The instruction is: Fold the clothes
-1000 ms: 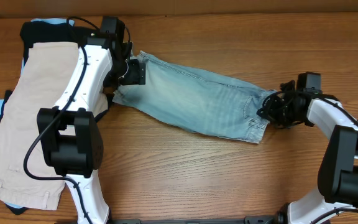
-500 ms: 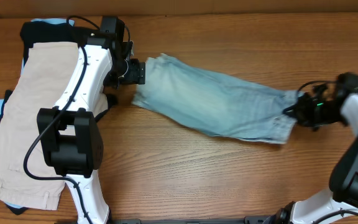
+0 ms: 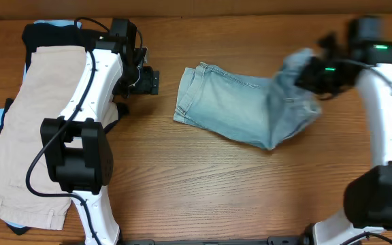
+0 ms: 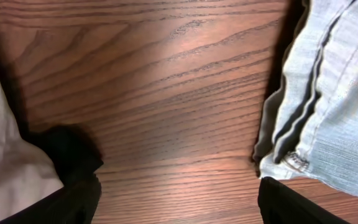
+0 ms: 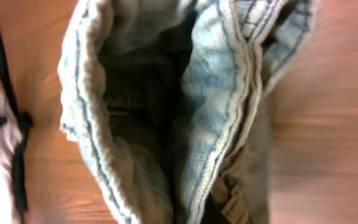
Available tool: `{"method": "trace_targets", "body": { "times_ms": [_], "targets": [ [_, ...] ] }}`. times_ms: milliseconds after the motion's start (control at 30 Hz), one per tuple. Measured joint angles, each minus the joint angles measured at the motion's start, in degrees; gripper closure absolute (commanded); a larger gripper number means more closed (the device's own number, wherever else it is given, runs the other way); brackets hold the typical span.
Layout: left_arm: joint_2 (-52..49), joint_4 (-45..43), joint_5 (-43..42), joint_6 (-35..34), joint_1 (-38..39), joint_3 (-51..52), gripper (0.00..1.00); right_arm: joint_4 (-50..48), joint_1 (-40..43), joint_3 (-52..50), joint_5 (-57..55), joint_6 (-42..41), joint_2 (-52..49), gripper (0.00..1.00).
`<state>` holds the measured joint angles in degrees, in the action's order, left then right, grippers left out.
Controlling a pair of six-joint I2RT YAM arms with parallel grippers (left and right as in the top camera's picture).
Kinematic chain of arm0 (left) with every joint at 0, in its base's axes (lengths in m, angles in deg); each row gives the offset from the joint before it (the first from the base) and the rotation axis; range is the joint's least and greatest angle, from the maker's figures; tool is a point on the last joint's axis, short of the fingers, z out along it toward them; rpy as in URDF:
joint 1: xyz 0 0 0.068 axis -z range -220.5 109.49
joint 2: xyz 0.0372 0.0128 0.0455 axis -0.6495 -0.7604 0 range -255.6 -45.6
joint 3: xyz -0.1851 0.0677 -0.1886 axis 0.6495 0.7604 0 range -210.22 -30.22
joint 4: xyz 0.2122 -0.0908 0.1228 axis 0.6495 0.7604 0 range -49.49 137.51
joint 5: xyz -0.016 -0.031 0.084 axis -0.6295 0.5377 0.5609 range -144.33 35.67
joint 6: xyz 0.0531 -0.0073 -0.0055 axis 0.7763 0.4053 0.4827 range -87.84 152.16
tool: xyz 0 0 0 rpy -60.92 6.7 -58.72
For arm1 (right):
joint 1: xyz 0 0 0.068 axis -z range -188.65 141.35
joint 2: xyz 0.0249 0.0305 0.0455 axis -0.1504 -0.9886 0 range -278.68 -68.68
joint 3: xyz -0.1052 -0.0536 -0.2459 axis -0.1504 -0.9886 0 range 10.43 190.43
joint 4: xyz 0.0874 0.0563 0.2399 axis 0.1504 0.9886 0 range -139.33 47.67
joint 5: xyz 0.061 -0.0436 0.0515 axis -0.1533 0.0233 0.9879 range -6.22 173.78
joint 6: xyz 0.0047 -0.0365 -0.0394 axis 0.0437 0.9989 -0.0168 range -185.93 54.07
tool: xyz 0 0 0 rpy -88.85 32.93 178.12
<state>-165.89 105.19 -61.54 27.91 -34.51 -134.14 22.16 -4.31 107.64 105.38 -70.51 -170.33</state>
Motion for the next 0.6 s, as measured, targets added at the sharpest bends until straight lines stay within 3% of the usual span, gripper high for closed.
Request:
{"method": "trace_targets", "body": {
  "times_ms": [267,600],
  "targets": [
    [0.0,0.0,0.0,0.0,0.0,0.0,0.15,-13.66,-22.88,0.04,-11.06,-12.81,-4.0,0.96],
    [0.0,0.04,0.0,0.0,0.0,0.0,0.16,-28.06,-32.22,0.17,-13.92,-24.46,-15.91,0.96]
  ]
}}
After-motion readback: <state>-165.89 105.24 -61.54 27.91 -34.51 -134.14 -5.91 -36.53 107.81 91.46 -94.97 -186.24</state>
